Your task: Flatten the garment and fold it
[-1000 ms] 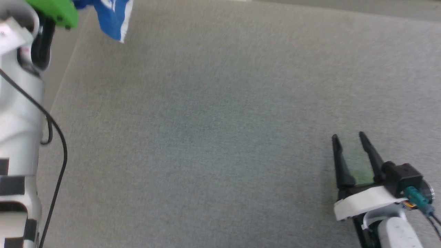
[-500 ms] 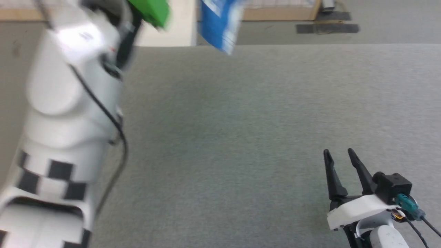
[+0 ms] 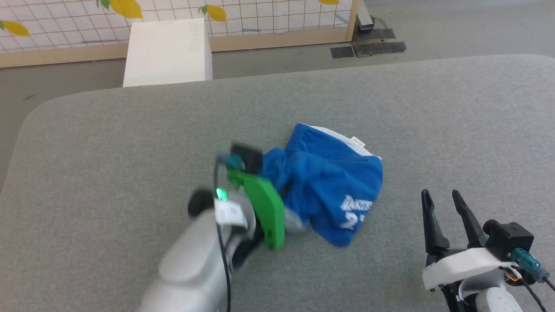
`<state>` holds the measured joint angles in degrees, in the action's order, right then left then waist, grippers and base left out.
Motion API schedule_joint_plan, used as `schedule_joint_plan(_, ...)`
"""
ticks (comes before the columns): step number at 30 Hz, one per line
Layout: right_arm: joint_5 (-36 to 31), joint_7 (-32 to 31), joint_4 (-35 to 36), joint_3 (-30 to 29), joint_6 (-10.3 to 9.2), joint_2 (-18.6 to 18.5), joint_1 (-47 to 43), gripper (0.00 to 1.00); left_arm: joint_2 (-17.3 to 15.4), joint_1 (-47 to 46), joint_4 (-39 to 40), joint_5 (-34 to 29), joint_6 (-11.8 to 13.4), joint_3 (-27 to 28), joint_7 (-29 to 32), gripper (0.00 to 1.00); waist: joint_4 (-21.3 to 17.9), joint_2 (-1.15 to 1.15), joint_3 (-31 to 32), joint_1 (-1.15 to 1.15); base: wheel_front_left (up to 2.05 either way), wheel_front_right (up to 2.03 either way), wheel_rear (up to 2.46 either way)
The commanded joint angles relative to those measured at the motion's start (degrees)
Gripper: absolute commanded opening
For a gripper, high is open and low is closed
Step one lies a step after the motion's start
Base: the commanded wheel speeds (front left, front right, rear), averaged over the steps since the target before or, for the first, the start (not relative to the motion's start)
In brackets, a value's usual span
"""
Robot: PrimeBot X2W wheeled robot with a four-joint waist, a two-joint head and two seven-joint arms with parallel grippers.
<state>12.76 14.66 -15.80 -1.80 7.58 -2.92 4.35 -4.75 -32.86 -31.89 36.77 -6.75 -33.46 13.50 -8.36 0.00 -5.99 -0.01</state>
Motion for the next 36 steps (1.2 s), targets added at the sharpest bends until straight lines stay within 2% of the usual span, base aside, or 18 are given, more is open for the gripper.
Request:
schedule_joint_plan(1,0.4,0.3,0.2,-0.2,-0.09,0.0,-0.8,1.00,0.2,2.1,-1.7,0.1,0.4,-1.1,1.5,0.00,0.3,0.00,0.1,0.01,0.00,0.00,0.00)
schedule_joint_plan(5,0.5,0.3,0.1,-0.5,-0.09,0.0,-1.1,1.00,0.6,5.1,-5.7,1.3,0.7,-3.7,7.6,0.00,1.1,0.00,0.7,0.01,0.00,0.00,0.00)
schedule_joint_plan(6,0.5,0.3,0.1,-0.5,-0.09,0.0,-1.1,1.00,0.8,5.4,-5.9,2.3,0.6,-3.5,8.4,0.37,1.3,0.00,0.9,0.01,0.00,0.00,0.00)
schedule_joint_plan(7,0.6,0.3,0.1,-0.5,-0.09,0.0,-1.2,1.00,0.9,5.6,-5.8,3.5,0.5,-3.3,9.2,1.00,1.6,0.00,1.1,0.01,0.00,0.00,0.00)
schedule_joint_plan(10,0.5,0.3,0.1,-0.8,-0.09,0.0,-1.4,1.00,1.2,5.1,-3.6,6.7,0.5,-1.1,9.3,1.00,2.5,0.00,1.8,0.01,0.00,0.00,0.00)
schedule_joint_plan(15,0.3,0.3,0.0,-0.9,-0.09,0.0,-2.0,1.00,1.2,4.3,3.6,13.9,1.6,6.5,7.0,1.00,3.6,0.00,3.3,0.01,0.00,0.00,0.00)
schedule_joint_plan(20,0.1,0.3,0.0,-0.2,-0.09,0.0,-2.5,1.00,-1.2,5.5,11.9,16.4,4.1,15.1,-1.2,1.00,4.3,0.00,4.7,0.01,0.00,0.00,0.00)
schedule_joint_plan(25,0.0,0.3,0.0,0.6,-0.09,0.0,-2.7,1.00,-5.3,10.3,16.9,11.9,8.2,21.0,-12.6,1.00,5.2,0.00,5.2,0.01,0.00,0.00,0.00)
schedule_joint_plan(30,-0.6,-0.4,-1.3,1.8,-0.09,0.0,-2.7,1.00,-9.9,16.6,20.1,2.9,12.7,23.1,-23.9,1.00,5.7,0.00,5.7,0.01,0.00,0.00,0.00)
schedule_joint_plan(32,-0.9,-1.8,-1.8,2.0,-0.09,0.0,-2.6,1.00,-11.4,19.7,20.9,-0.8,14.2,23.0,-26.3,1.00,6.0,0.00,5.9,0.01,0.00,0.00,0.00)
schedule_joint_plan(36,-1.2,-6.0,-1.9,2.7,-0.09,0.0,-2.4,1.00,-12.0,25.5,24.8,-6.6,15.7,23.8,-28.3,1.00,6.5,0.00,5.5,0.01,0.00,0.00,0.00)
